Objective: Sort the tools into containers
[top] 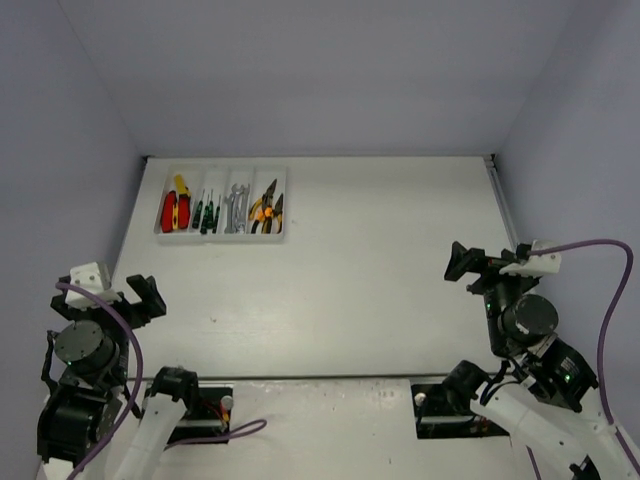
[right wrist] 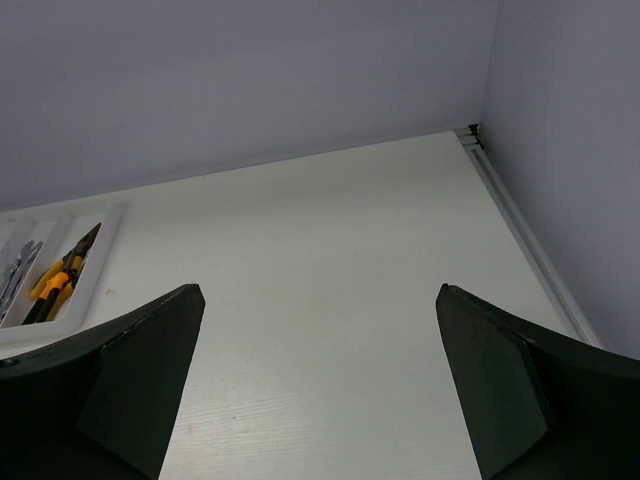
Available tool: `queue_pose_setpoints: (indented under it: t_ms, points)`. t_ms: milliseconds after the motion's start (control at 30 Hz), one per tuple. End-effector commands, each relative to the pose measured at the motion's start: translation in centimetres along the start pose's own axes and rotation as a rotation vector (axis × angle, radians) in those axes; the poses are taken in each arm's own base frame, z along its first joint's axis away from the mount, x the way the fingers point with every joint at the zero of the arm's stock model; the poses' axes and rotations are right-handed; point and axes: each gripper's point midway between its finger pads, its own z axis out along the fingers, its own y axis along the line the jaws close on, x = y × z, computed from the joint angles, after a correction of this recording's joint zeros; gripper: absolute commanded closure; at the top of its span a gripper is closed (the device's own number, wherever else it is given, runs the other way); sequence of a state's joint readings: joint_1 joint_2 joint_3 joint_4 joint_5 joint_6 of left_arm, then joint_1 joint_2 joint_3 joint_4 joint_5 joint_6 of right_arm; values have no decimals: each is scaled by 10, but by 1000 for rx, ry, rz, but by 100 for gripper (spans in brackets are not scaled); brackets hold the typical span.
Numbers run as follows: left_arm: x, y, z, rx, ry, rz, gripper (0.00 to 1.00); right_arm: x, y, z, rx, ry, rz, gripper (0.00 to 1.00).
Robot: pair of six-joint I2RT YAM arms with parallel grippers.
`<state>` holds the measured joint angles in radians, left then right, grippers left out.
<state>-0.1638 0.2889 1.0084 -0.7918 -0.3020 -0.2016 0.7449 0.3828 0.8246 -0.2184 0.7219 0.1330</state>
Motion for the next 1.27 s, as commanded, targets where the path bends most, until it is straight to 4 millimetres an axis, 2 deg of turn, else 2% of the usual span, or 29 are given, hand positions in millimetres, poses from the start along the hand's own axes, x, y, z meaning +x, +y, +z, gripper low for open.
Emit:
queue_pose_setpoints:
  t_ms: [0, 200, 367, 1233]
  points:
    - [-5, 7, 6, -68, -33, -65, 17, -6, -9, -1, 49, -40, 64, 0]
    - [23, 1, 18, -63, 20, -113, 17, -1, -9, 1, 58, -27, 35, 0]
    - [34, -3, 22, -51, 45, -118, 17, 1, -9, 2, 60, -22, 29, 0]
    - [47, -12, 39, -36, 104, -95, 17, 11, -5, 10, 78, 12, -19, 0]
